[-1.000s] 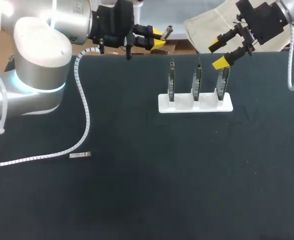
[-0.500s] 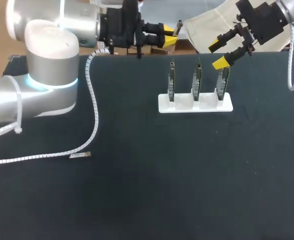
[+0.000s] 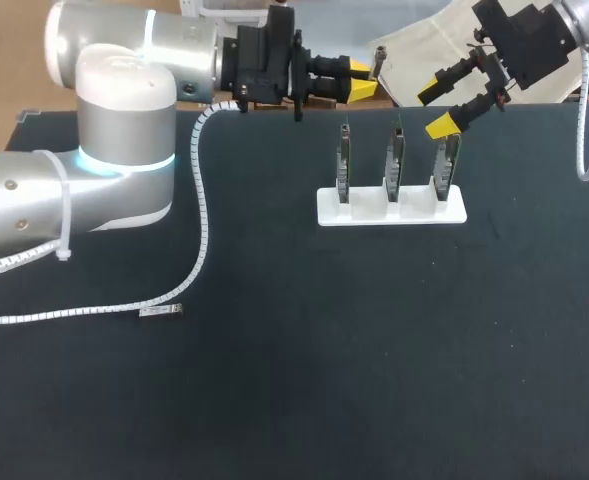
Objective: Pick up the optical module with the left hand, and insert it into the network port with the right hand.
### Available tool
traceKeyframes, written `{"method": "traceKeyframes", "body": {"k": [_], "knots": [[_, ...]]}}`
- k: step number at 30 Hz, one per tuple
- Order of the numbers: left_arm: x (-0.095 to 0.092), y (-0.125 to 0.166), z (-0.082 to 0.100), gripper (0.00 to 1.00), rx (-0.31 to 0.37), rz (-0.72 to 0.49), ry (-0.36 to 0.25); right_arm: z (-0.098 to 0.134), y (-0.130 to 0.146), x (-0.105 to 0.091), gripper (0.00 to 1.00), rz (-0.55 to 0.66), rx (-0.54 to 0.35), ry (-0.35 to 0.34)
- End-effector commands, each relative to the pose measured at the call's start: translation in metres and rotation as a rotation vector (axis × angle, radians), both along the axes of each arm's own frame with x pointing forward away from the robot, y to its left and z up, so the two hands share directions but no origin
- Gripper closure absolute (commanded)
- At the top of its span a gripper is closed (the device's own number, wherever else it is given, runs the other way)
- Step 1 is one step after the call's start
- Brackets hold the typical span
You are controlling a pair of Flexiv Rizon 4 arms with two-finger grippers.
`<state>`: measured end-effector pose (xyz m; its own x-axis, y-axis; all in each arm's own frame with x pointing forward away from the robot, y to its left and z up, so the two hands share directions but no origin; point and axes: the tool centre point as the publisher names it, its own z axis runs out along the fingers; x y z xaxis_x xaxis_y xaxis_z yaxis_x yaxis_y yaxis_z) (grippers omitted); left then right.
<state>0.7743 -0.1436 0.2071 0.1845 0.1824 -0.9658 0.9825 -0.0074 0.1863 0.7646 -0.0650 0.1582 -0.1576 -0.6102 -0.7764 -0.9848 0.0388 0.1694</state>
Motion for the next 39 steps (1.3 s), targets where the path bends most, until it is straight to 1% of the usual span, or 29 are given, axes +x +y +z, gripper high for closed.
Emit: {"method": "traceKeyframes", "body": {"k": [1,7,14,20,26,30,39], "knots": [[0.007,-0.007,-0.003,1.00,0.001,-0.016,0.034,0.000,0.000,-0.001,0.00,-0.003,-0.001,-0.003],[0.006,-0.013,-0.006,1.00,-0.012,-0.029,0.067,0.000,0.000,-0.001,0.00,-0.003,-0.001,-0.003],[0.007,-0.020,-0.009,1.00,-0.040,-0.044,0.084,0.000,0.000,-0.001,0.00,-0.003,-0.001,-0.003],[0.008,-0.024,-0.013,1.00,-0.055,-0.033,0.101,0.000,0.000,-0.001,0.00,-0.003,-0.001,-0.003],[0.007,-0.030,-0.017,1.00,-0.055,-0.045,0.121,0.000,0.000,-0.001,0.00,-0.003,-0.001,-0.003],[0.006,-0.033,-0.018,1.00,-0.050,-0.042,0.145,0.000,0.000,-0.001,0.00,-0.003,-0.001,-0.003],[0.005,-0.035,-0.020,1.00,-0.037,-0.033,0.181,0.000,0.000,-0.001,0.00,-0.003,-0.001,-0.003]]}}
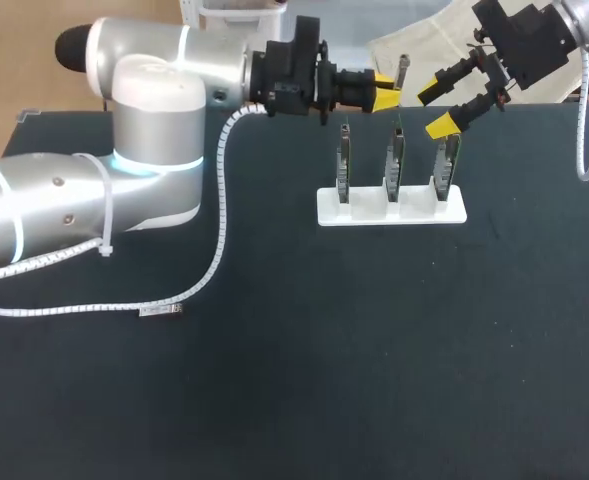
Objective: Pick up the optical module with the left hand, and insert it into the network port with the right hand.
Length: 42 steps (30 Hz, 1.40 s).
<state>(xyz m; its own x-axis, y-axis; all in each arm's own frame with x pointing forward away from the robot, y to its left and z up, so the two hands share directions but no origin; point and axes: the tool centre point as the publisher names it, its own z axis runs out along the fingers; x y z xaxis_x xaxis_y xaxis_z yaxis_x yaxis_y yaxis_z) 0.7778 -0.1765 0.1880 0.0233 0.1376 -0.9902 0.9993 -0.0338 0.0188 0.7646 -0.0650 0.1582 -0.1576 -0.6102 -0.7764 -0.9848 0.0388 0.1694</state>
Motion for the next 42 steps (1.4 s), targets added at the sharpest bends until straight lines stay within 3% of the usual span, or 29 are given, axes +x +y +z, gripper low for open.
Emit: {"method": "traceKeyframes", "body": {"k": [1,18,42], "knots": [[0.002,-0.002,-0.001,1.00,0.005,-0.001,0.014,0.000,0.000,-0.001,0.00,-0.003,-0.001,-0.003],[0.002,-0.004,-0.013,1.00,0.006,-0.018,0.063,0.000,0.000,-0.001,0.00,-0.003,-0.001,-0.003],[-0.003,-0.012,-0.015,1.00,0.022,-0.006,0.087,0.000,0.000,-0.001,0.00,-0.003,-0.001,-0.003]]}}
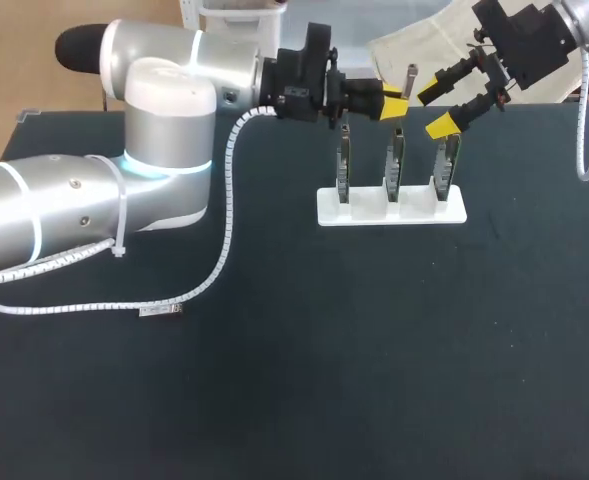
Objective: Pick up the optical module with the left hand, and insert it into the network port with the right hand.
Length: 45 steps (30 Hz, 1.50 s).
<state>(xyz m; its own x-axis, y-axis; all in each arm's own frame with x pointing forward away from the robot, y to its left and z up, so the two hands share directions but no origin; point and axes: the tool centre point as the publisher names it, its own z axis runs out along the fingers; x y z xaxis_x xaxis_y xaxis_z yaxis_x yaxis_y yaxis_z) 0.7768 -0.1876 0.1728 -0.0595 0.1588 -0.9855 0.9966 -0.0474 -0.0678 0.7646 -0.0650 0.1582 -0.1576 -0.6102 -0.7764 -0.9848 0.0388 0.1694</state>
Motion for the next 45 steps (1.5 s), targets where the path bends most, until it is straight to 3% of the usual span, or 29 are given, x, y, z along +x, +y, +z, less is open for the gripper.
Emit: {"method": "traceKeyframes", "body": {"k": [1,15,45], "knots": [[-0.0026,-0.0008,-0.0001,1.00,0.000,0.010,0.002,0.0000,0.0003,-0.0014,0.00,-0.003,-0.001,-0.003],[-0.0058,0.0032,-0.0051,1.00,-0.012,0.027,0.019,0.0000,0.0003,-0.0014,0.00,-0.003,-0.001,-0.003],[-0.0056,-0.0001,-0.0088,1.00,-0.011,-0.012,-0.008,0.0000,0.0003,-0.0014,0.00,-0.003,-0.001,-0.003]]}}
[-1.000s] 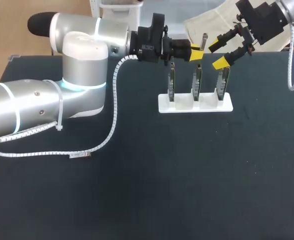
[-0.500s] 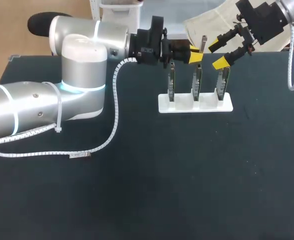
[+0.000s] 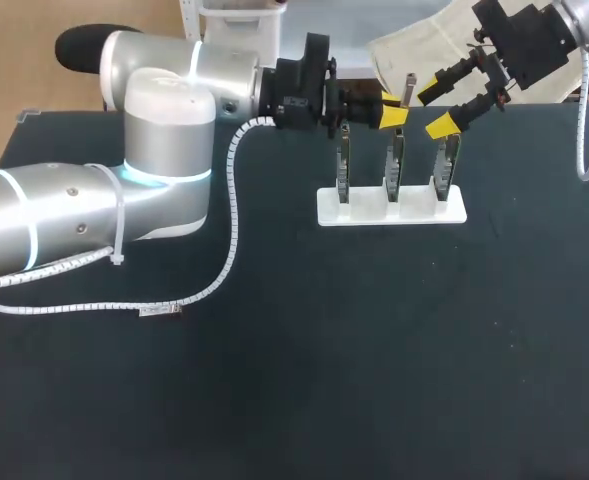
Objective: Pick up the optical module with the left hand, and insert it into the network port with the right hand.
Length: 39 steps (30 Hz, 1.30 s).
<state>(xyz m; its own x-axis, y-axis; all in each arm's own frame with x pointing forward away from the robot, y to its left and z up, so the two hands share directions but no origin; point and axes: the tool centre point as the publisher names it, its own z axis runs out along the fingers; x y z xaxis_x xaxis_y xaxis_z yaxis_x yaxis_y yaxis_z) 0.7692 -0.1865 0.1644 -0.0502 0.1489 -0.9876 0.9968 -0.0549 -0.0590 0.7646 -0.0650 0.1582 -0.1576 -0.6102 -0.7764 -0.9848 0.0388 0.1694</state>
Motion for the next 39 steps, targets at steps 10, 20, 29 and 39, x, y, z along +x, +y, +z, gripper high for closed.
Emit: {"method": "traceKeyframes", "body": {"k": [10,20,29,39], "knots": [[0.0018,-0.0034,-0.0032,1.00,-0.011,-0.009,0.004,0.0000,0.0003,-0.0014,0.00,-0.003,-0.001,-0.003],[0.0019,-0.0047,-0.0043,1.00,-0.015,-0.008,0.008,0.0000,0.0003,-0.0014,0.00,-0.003,-0.001,-0.003],[0.0017,-0.0019,-0.0041,1.00,-0.015,0.000,0.011,0.0000,0.0003,-0.0014,0.00,-0.003,-0.001,-0.003],[0.0015,0.0002,-0.0040,1.00,-0.009,0.002,0.009,0.0000,0.0003,-0.0014,0.00,-0.003,-0.001,-0.003]]}}
